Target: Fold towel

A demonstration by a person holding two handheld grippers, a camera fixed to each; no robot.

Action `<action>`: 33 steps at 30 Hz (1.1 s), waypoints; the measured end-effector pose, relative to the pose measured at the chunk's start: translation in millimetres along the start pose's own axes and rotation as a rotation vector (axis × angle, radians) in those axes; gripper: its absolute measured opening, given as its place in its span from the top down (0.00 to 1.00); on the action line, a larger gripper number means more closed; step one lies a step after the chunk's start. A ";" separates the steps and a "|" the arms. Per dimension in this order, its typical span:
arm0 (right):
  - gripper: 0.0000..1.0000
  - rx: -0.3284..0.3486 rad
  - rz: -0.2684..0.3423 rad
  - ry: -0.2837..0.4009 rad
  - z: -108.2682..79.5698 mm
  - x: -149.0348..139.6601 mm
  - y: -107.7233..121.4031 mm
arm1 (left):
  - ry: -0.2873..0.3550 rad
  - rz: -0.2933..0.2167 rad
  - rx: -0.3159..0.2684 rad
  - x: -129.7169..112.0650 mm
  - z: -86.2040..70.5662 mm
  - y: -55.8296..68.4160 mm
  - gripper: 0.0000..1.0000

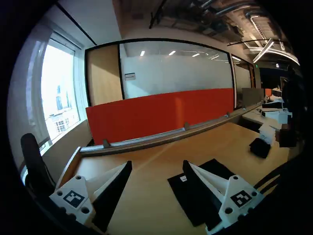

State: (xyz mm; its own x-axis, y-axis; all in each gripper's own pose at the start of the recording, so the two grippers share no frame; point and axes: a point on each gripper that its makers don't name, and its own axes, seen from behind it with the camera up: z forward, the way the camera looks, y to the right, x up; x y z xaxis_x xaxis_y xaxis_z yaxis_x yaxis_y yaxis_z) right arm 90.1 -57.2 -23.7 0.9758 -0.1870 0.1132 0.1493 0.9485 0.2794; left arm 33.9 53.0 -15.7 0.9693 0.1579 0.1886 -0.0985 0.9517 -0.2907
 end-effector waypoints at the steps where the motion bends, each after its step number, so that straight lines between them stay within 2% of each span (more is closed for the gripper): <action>1: 0.00 0.021 -0.011 -0.010 0.1 -1.7 -4.3 | -0.008 0.003 -0.017 -1.8 0.8 4.5 0.04; 10: 0.00 0.152 -0.069 -0.089 1.6 -20.2 -30.9 | -0.064 0.024 -0.143 -17.6 3.5 39.7 0.04; 15: 0.00 0.215 -0.085 -0.122 3.1 -29.6 -43.4 | -0.098 0.040 -0.189 -28.5 3.3 52.3 0.04; 21: 0.00 0.241 -0.090 -0.142 6.5 -36.8 -50.4 | -0.121 0.059 -0.210 -41.6 1.2 59.3 0.04; 33: 0.00 0.282 -0.118 -0.183 6.5 -74.1 -66.7 | -0.151 0.096 -0.224 -79.7 3.4 76.4 0.04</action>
State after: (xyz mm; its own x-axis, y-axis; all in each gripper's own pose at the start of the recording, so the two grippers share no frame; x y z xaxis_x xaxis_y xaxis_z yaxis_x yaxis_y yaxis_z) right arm 6.8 -108.2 -44.5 0.9057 -0.3583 0.2265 0.1845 0.8143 0.5504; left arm -51.6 114.0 -49.8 0.9118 0.2980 0.2823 -0.1200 0.8512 -0.5110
